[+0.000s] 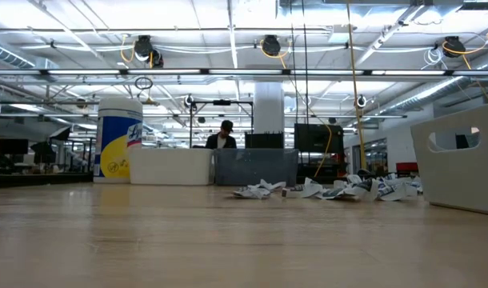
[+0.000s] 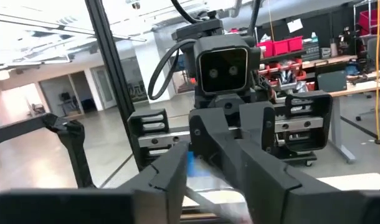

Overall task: Pick & Place First Aid Supplies
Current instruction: Put the orange ointment pack into the gray bin

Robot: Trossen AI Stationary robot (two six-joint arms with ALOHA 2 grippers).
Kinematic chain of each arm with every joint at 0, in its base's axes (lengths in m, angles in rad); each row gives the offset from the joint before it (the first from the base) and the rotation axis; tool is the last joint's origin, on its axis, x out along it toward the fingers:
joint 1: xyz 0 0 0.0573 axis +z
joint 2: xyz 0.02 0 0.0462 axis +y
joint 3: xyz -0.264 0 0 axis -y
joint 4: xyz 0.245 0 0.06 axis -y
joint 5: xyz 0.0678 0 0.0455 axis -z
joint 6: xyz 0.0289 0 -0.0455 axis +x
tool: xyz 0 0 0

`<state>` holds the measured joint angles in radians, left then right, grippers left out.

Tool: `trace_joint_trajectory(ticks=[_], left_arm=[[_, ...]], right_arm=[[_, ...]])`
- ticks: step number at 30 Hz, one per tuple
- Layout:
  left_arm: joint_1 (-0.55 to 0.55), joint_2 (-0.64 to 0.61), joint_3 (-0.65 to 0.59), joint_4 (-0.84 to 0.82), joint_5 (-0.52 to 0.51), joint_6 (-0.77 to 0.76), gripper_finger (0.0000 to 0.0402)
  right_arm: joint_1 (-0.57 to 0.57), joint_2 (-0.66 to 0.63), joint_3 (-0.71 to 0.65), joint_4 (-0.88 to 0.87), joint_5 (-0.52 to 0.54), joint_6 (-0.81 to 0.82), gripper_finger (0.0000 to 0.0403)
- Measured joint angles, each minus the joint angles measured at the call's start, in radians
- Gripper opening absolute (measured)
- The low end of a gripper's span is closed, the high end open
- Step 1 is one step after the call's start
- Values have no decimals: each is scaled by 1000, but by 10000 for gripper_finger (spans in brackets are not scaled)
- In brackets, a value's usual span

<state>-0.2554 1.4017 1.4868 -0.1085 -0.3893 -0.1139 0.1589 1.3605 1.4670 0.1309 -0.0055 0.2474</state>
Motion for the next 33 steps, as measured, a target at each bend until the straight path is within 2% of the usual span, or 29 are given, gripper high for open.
trace_joint_trajectory(ticks=[8,11,15,17,19,22,26,33], left_arm=[[0,0,0,0,-1,-2,0],[0,0,0,0,-2,-2,0],[0,0,0,-5,-3,-2,0],[0,-1,0,-48,-4,-9,0],[-1,-2,0,-158,-15,-41,0],[-8,-2,-2,-349,-31,-106,0],[6,18,-1,-521,6,-127,0],[51,53,27,-814,200,-42,10]], right_arm=[[0,0,0,13,-15,-3,9],[0,0,0,16,-53,-1,12],[0,0,0,15,-51,-8,16],[0,-3,0,12,-49,-18,14],[0,-19,0,-16,-46,-30,14],[-2,-63,0,-80,-11,-58,30],[-2,-111,0,-128,50,-95,77],[-3,-165,0,-155,88,-103,167]])
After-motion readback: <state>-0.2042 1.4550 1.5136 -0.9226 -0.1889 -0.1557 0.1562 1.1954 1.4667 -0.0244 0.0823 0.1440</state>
